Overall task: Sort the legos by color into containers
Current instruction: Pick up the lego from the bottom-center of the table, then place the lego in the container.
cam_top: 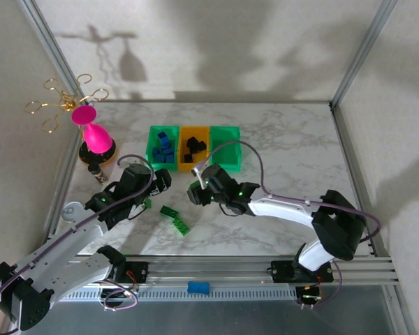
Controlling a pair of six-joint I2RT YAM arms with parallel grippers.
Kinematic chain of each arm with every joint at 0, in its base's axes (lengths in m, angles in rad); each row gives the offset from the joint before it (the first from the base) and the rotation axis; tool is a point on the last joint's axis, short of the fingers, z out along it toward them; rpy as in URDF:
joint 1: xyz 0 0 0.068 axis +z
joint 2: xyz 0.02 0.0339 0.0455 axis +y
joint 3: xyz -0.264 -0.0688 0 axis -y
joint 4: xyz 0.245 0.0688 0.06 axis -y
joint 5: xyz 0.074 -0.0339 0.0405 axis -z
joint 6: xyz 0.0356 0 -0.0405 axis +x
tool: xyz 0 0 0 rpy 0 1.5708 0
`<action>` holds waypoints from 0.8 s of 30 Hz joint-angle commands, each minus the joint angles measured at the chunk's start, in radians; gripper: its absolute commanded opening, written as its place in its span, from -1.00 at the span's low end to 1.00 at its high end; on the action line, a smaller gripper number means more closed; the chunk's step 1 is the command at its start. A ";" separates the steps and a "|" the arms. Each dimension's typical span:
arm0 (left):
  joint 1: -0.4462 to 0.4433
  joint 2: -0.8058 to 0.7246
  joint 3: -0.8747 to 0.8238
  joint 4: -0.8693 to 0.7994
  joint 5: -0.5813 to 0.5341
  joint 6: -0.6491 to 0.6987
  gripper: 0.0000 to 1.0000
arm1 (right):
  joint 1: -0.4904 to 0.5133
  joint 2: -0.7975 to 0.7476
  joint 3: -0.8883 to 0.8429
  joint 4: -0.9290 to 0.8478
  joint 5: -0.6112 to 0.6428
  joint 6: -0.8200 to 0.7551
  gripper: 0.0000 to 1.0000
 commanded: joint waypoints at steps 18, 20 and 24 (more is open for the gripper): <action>-0.184 0.203 0.074 0.239 -0.020 -0.040 0.99 | -0.329 0.086 0.189 -0.098 0.068 0.017 -0.04; -0.190 0.233 0.084 0.250 -0.025 -0.037 0.99 | -0.350 0.136 0.223 -0.077 0.076 0.001 -0.05; -0.192 0.271 0.104 0.247 -0.039 -0.033 0.99 | -0.369 0.242 0.312 -0.081 0.104 -0.035 -0.04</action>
